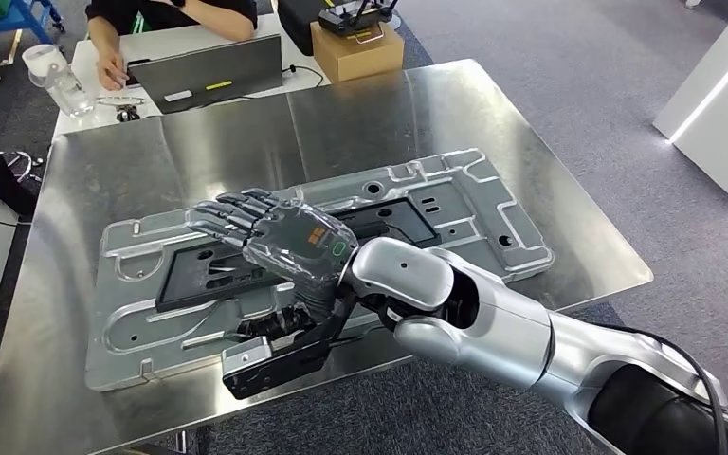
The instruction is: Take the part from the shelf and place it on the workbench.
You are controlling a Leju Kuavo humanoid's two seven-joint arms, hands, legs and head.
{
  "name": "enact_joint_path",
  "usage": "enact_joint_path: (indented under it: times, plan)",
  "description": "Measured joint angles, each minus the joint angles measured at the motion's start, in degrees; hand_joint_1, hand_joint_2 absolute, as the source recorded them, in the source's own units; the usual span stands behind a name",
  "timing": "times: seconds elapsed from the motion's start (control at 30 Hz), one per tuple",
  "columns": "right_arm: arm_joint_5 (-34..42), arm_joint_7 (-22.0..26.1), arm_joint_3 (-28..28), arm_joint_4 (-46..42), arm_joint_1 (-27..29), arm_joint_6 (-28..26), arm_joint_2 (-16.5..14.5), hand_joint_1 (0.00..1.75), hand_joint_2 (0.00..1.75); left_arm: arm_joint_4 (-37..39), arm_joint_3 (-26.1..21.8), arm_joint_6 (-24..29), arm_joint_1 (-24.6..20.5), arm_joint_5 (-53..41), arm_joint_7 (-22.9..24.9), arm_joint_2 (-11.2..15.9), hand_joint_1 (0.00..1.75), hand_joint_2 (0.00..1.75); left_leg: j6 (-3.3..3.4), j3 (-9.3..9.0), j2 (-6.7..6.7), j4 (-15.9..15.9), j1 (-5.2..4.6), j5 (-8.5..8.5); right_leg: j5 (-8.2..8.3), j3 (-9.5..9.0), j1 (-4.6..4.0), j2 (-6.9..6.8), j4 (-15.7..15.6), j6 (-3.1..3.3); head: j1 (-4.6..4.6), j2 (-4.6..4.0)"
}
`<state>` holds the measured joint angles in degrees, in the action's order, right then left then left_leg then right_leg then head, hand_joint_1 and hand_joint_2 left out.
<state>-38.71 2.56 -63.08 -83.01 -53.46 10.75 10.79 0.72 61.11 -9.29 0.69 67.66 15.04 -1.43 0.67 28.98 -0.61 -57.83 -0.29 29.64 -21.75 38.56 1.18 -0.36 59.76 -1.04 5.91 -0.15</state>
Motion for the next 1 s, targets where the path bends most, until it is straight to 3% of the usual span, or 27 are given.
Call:
enact_joint_path:
  times: [0.03, 0.07, 0.13, 0.2, 0.23, 0.27, 0.3, 0.33, 0.4, 0.47, 0.57, 0.6, 0.63, 0.7, 0.73, 0.77, 0.8, 0.87, 0.9, 0.93, 1.0]
  plan:
    - [-0.16, -0.01, 0.13, -0.12, 0.37, -0.28, 0.47, 0.00, 0.00, 0.00, 0.00, 0.00, 0.00, -0.06, -0.10, -0.01, 0.00, 0.00, 0.47, 0.24, 0.11, 0.08, 0.07, -0.53, 0.17, 0.16, 0.05, 0.07, -0.01, -0.31, 0.00, 0.00]
    - [-0.28, -0.03, 0.28, -0.27, 0.81, -0.51, 0.95, 0.00, 0.00, 0.00, 0.00, 0.00, -0.03, -0.06, -0.21, -0.02, 0.00, 0.00, 1.01, 0.66, 0.23, 0.25, 0.13, -1.19, -0.67, 0.57, 0.05, 0.16, 0.50, -0.57, -0.03, 0.00]
    - [-0.56, -0.21, 0.75, -0.68, 1.75, -1.04, 2.12, 0.00, 0.00, 0.00, 0.00, -0.01, -0.06, -0.05, -0.44, -0.03, 0.00, 0.00, 1.98, 1.96, 0.49, 0.50, 0.09, -2.64, -5.33, 2.15, 0.06, 0.32, 4.69, -0.88, -0.08, 0.00]
    - [-0.86, -0.42, 1.33, -1.08, 2.79, -1.45, 3.26, 0.00, 0.00, 0.00, 0.00, -0.02, -0.02, -0.05, -0.56, -0.03, 0.00, 0.00, 2.49, 3.53, 0.55, 0.39, -0.25, -3.81, -10.71, 3.83, -0.05, 0.34, 11.81, -1.05, -0.11, 0.00]
    - [-1.00, -0.49, 1.58, -1.19, 3.28, -1.57, 3.78, 0.00, 0.00, 0.00, 0.00, -0.02, -0.02, -0.06, -0.59, -0.03, 0.00, 0.00, 2.60, 4.30, 0.55, 0.26, -0.42, -4.29, -11.82, 4.06, -0.14, 0.34, 14.54, -1.03, -0.11, 0.00]
    - [-1.12, -0.52, 1.81, -1.31, 3.73, -1.63, 4.30, 0.00, 0.00, 0.00, -0.01, -0.02, -0.02, -0.06, -0.63, -0.03, 0.00, 0.00, 2.67, 5.09, 0.55, 0.07, -0.58, -4.75, -11.79, 3.50, -0.27, 0.34, 15.67, -0.89, -0.11, 0.00]
    - [-1.20, -0.55, 2.04, -1.47, 4.10, -1.66, 4.76, 0.00, 0.00, 0.00, -0.02, -0.02, -0.02, -0.06, -0.65, -0.02, 0.00, 0.00, 2.69, 5.88, 0.53, -0.15, -0.76, -5.19, -10.83, 1.93, -0.47, 0.35, 14.79, -0.60, -0.11, 0.00]
    - [-1.25, -0.56, 2.32, -1.70, 4.33, -1.68, 5.17, 0.00, 0.00, 0.00, -0.03, -0.03, -0.02, -0.06, -0.66, -0.02, 0.00, 0.00, 2.70, 6.62, 0.49, -0.35, -0.97, -5.60, -9.49, -0.63, -0.70, 0.36, 11.89, -0.12, -0.11, 0.00]
    - [-1.28, -0.57, 2.98, -2.25, 4.61, -1.82, 5.77, 0.00, 0.00, -0.01, -0.04, -0.05, -0.05, -0.07, -0.66, -0.04, 0.00, 0.00, 2.60, 7.69, 0.44, -0.68, -1.27, -6.43, -8.44, -6.25, -1.24, 0.30, 4.04, 1.14, -0.07, 0.00]
    - [-1.36, -0.57, 3.59, -2.79, 4.93, -2.19, 6.32, 0.00, 0.00, -0.02, -0.05, -0.08, -0.04, -0.09, -0.68, -0.04, 0.00, 0.00, 2.12, 8.00, 0.46, -0.68, -1.18, -7.24, -8.50, -8.90, -1.73, 0.21, -0.34, 1.87, -0.08, 0.00]
    - [-1.52, -0.57, 3.95, -3.19, 5.46, -2.67, 6.86, 0.00, 0.00, -0.01, -0.06, -0.09, 0.02, -0.14, -0.67, 0.10, 0.00, 0.00, 1.04, 8.24, 0.37, -0.59, -1.00, -7.71, -6.89, -8.76, -1.70, -0.02, -1.85, 2.48, -0.10, 0.00]
    - [-1.56, -0.57, 3.98, -3.29, 5.60, -2.71, 6.90, 0.00, 0.00, 0.01, -0.07, -0.10, 0.04, -0.17, -0.67, 0.16, 0.00, 0.00, 0.65, 8.63, 0.32, -1.33, -0.99, -6.46, -6.08, -8.36, -1.44, -0.16, -2.30, 2.80, -0.09, 0.00]
    - [-1.58, -0.57, 4.01, -3.40, 5.73, -2.73, 6.92, 0.00, 0.00, 0.02, -0.07, -0.11, 0.05, -0.20, -0.66, 0.24, 0.00, 0.00, 0.18, 9.25, 0.27, -3.10, -0.91, -4.15, -5.19, -7.77, -1.13, -0.29, -2.72, 3.02, -0.09, 0.00]
    - [-1.64, -0.58, 4.02, -3.55, 6.03, -2.76, 6.93, 0.00, 0.00, 0.02, -0.07, -0.13, 0.01, -0.25, -0.66, 0.34, 0.00, 0.00, -0.74, 10.86, 0.29, -9.42, -0.29, 1.66, -3.69, -6.03, -0.89, -0.40, -2.82, 3.17, -0.07, 0.00]
    - [-1.76, -0.63, 4.02, -3.56, 6.31, -2.78, 6.93, 0.00, 0.00, 0.02, -0.07, -0.13, -0.01, -0.26, -0.66, 0.41, 0.00, 0.00, -1.19, 11.42, 0.30, -12.93, 0.05, 3.45, -2.94, -5.01, -0.77, -0.46, -2.78, 3.02, -0.07, 0.00]
    - [-1.97, -0.78, 4.01, -3.56, 6.69, -2.83, 6.91, 0.00, 0.00, 0.02, -0.07, -0.14, -0.02, -0.27, -0.66, 0.49, 0.00, 0.00, -1.61, 11.43, 0.31, -15.41, 0.40, 3.74, -2.19, -3.96, -0.62, -0.53, -2.71, 2.81, -0.07, 0.00]
    - [-2.29, -1.04, 4.00, -3.56, 7.15, -2.93, 6.83, 0.00, 0.00, 0.02, -0.07, -0.17, -0.02, -0.30, -0.66, 0.60, 0.00, 0.00, -2.05, 10.66, 0.33, -16.32, 0.74, 2.70, -1.44, -2.86, -0.40, -0.61, -2.59, 2.52, -0.07, 0.00]
    - [-3.01, -1.66, 3.96, -3.55, 7.98, -3.27, 6.56, 0.00, 0.00, 0.02, -0.07, -0.28, -0.03, -0.50, -0.66, 0.84, 0.00, 0.00, -2.94, 6.25, 0.37, -12.27, 1.40, -0.60, -0.19, -0.81, 0.13, -0.68, -2.03, 1.74, -0.06, 0.00]
    - [-3.33, -1.94, 3.96, -3.55, 8.33, -3.55, 6.41, 0.00, 0.00, 0.01, -0.07, -0.35, -0.07, -0.63, -0.64, 0.93, 0.00, 0.00, -3.34, 2.87, 0.35, -7.90, 1.61, -0.78, 0.29, 0.10, 0.31, -0.66, -1.54, 1.29, -0.03, 0.00]
    - [-3.57, -2.13, 3.97, -3.55, 8.65, -3.86, 6.32, 0.00, 0.00, 0.00, -0.07, -0.40, -0.09, -0.76, -0.60, 1.01, 0.00, 0.00, -3.22, -0.02, 0.25, -3.85, 1.64, -0.08, 0.69, 0.73, 0.38, -0.64, -1.06, 0.83, -0.05, 0.00]
    - [-3.93, -2.35, 4.03, -3.55, 9.43, -4.64, 6.26, 0.00, 0.00, -0.02, -0.07, -0.52, -0.04, -0.89, -0.52, 1.13, 0.00, 0.00, -2.30, -2.93, 0.12, 0.80, 1.34, 1.77, 1.60, 1.15, 0.29, -0.65, -0.68, -0.06, -0.09, 0.00]
